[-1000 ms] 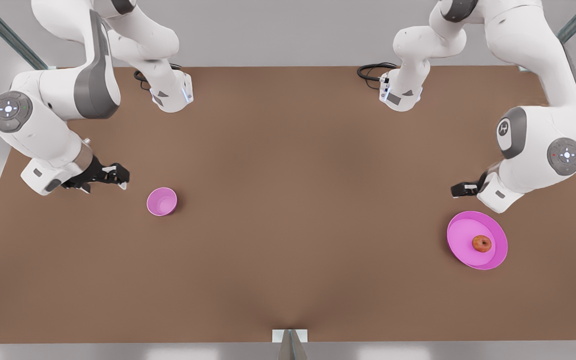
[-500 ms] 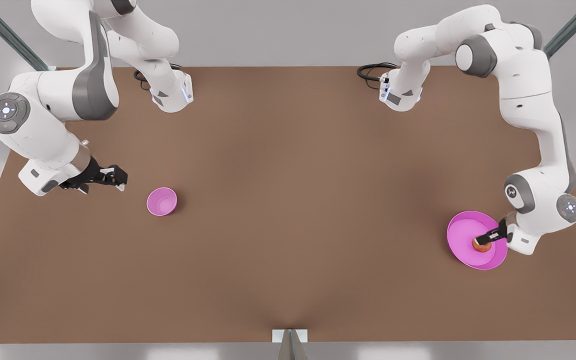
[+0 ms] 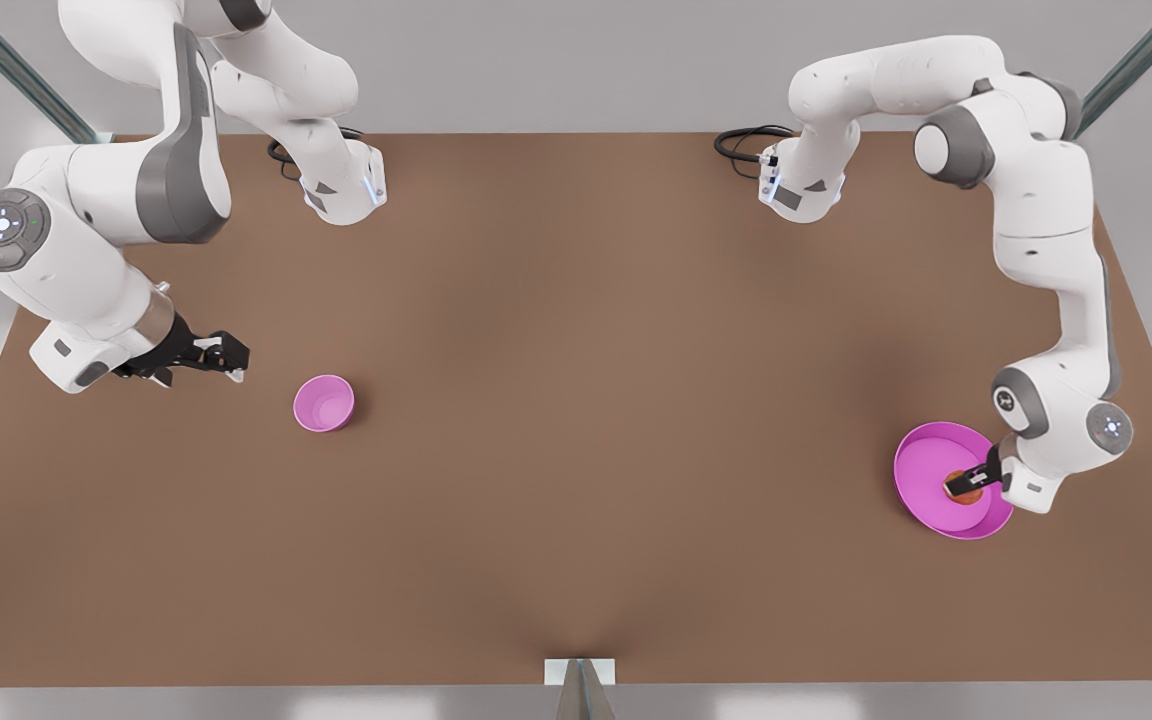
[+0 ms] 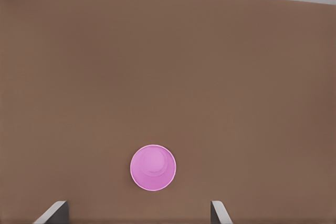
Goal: Use the left arm to pick up the apple from the plate, transfer it to the gripper of the right arm, and then use the right arm to place it into the bowl
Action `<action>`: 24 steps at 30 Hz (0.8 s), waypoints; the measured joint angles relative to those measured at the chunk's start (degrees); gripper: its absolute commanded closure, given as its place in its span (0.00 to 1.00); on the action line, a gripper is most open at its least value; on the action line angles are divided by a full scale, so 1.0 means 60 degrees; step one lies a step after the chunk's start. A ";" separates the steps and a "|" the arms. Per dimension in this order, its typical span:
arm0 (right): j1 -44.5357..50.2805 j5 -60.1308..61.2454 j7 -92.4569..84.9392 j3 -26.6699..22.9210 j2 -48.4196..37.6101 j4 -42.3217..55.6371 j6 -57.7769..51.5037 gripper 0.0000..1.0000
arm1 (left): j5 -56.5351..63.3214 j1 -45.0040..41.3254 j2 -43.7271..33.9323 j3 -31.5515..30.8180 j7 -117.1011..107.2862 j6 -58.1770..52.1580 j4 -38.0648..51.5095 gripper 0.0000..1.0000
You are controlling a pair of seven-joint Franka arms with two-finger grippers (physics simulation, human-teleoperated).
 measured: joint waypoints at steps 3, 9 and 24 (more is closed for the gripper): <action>-0.0022 0.0000 -0.0025 0.0000 0.0006 0.0000 -0.0002 0.00 | 0.0002 -0.0001 0.0078 0.0000 0.0036 0.0181 0.0011 0.00; -0.0020 0.0001 -0.0065 0.0000 0.0005 -0.0001 -0.0004 0.00 | 0.0012 -0.0011 0.0257 -0.0013 0.0092 0.0451 0.0042 0.00; -0.0079 0.0001 -0.0134 0.0000 0.0015 -0.0011 -0.0005 0.00 | 0.0082 -0.0026 0.0378 -0.0021 0.0141 0.0744 0.0043 0.27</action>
